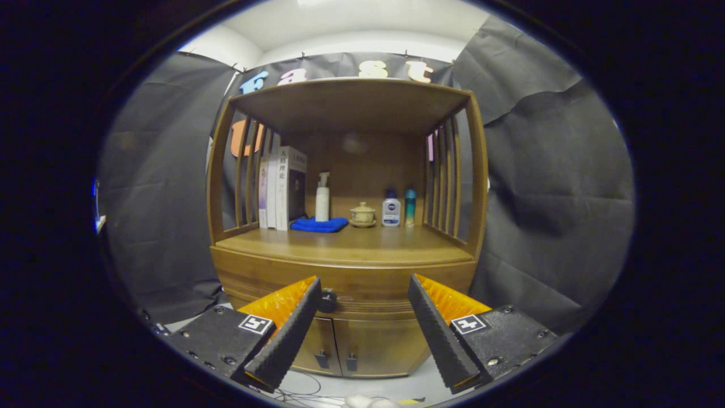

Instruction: Pull open the drawer, take out the items inside it, and place them on the countertop above the cabinet.

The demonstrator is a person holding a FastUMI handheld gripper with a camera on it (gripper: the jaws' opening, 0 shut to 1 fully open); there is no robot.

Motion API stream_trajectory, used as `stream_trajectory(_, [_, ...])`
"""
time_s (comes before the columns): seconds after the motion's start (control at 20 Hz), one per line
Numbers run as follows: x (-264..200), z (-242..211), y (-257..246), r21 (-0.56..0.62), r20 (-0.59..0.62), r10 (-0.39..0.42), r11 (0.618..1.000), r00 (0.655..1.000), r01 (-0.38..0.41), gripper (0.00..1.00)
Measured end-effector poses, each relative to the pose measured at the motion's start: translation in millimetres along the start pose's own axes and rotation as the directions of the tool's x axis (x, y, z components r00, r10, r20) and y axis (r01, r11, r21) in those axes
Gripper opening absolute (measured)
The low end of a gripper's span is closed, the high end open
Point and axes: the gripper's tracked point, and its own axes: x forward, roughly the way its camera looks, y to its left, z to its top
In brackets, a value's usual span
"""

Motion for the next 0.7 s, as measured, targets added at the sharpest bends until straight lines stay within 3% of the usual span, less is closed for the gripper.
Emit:
stream_trajectory(0.55, [112.9,-67.6,42.2,-0.037,-0.069,0.003,0.999,0.998,-0.005,0.97])
stream_trajectory(0.7, [138.5,-82.8,48.4,-0.030,-0.101,0.010,0.999,0.995,-0.013,0.85])
